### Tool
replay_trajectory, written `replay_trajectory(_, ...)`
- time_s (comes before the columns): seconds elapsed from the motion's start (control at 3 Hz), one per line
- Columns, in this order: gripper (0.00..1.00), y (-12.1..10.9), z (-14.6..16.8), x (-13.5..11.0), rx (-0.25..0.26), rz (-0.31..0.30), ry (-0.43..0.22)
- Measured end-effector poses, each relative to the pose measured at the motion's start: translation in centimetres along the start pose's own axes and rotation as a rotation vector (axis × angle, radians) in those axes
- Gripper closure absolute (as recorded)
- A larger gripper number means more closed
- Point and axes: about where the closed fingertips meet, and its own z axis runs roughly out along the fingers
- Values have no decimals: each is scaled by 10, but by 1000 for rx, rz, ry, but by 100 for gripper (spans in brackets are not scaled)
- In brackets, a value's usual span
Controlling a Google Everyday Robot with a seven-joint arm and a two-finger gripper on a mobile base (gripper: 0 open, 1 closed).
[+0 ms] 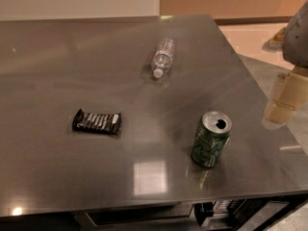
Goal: Place water bottle upright
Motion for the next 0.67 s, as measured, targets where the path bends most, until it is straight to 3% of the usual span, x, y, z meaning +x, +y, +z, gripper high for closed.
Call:
replay_trajectory(0.33, 0, 0, 0, 0, 0, 0, 0)
replay_trajectory(0.67, 0, -17, 1, -6, 6, -58, -2)
